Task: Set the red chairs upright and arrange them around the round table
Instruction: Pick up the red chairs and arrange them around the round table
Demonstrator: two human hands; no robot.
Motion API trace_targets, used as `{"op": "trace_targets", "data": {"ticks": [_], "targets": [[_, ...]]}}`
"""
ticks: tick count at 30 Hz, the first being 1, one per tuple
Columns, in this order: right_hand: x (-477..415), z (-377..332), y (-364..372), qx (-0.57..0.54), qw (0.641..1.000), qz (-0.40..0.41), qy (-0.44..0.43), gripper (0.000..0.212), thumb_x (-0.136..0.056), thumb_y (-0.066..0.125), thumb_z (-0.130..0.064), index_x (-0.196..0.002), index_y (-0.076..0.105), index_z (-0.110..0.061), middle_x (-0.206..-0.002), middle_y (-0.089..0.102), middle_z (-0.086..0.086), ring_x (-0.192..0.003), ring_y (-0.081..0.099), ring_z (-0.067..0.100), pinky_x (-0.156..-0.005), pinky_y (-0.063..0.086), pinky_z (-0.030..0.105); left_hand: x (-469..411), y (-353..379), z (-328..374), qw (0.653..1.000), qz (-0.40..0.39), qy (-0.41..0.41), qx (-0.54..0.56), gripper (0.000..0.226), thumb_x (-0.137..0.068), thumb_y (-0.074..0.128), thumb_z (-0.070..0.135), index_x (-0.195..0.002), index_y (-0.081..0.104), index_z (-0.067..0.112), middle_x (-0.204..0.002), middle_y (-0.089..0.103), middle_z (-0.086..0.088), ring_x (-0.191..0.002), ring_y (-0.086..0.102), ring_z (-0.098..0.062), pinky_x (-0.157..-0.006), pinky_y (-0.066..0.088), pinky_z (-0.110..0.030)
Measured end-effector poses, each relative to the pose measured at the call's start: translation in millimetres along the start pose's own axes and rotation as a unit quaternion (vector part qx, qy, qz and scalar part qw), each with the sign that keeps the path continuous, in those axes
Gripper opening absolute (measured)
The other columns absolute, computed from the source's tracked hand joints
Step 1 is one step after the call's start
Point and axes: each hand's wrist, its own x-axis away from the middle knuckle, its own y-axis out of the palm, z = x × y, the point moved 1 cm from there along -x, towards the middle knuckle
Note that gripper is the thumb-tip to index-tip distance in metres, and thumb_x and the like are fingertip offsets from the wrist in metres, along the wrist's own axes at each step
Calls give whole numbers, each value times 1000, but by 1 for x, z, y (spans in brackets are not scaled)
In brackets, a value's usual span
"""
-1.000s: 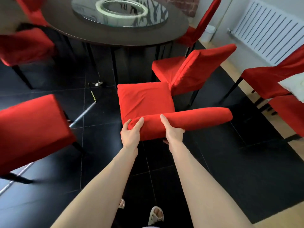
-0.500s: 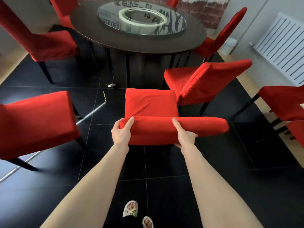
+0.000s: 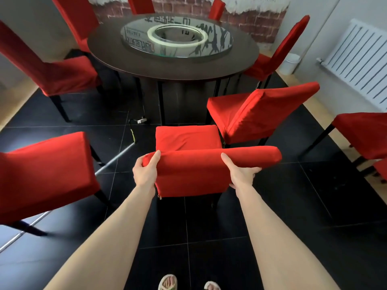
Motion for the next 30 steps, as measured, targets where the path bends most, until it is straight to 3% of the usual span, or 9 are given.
{"op": "trace_targets", "data": {"ticks": [6, 12, 17, 21, 25, 30], "targets": [[-29, -14, -14, 4, 1000, -3, 5, 147, -61, 87, -55, -152, -22, -16, -161, 14, 15, -142, 31, 38, -111, 36, 55, -5, 15, 9, 999, 31, 28, 7, 46, -80, 77, 42, -119, 61, 24, -117, 64, -2, -108, 63, -21, -97, 52, -45], [-58, -30, -38, -9, 999, -21, -30, 142, -62, 86, -54, -154, -15, -18, -163, 6, 9, -146, 26, 32, -112, 35, 54, -2, 35, 8, 994, 94, 48, 42, 34, -86, 71, 37, -117, 57, 31, -121, 61, 1, -113, 59, -21, -100, 50, -46], [-63, -56, -25, -13, 999, -23, -45, 148, -60, 85, -58, -152, -20, -10, -164, 0, 11, -146, 24, 33, -113, 35, 50, 5, 53, 10, 990, 134, 54, 3, 80, -83, 74, 39, -149, 33, 22, -146, 43, -4, -131, 47, -23, -110, 40, -40], [-71, -59, -26, 10, 999, -10, -51, 149, -59, 85, -57, -151, -23, -10, -164, -5, 9, -146, 23, 33, -116, 28, 47, 11, 72, 12, 988, 144, 41, -48, 122, -67, 87, 42, -156, 5, 26, -161, 9, -4, -139, 35, -25, -108, 34, -38], [-77, -63, -26, -6, 998, -21, -59, 153, -58, 88, -53, -148, -29, -14, -163, -12, 6, -142, 32, 36, -110, 38, 52, 9, 84, 11, 985, 152, 23, -74, 137, -61, 90, 46, -154, -11, 33, -161, -6, -5, -136, 40, -30, -104, 37, -44], [-81, -68, -26, 15, 997, -27, -75, 154, -57, 91, -48, -147, -32, -27, -162, -17, 9, -140, 33, 41, -108, 40, 53, 2, 88, 12, 983, 164, 16, -82, 143, -52, 92, 50, -150, -12, 42, -159, -4, -5, -127, 47, -32, -101, 41, -50]]}}
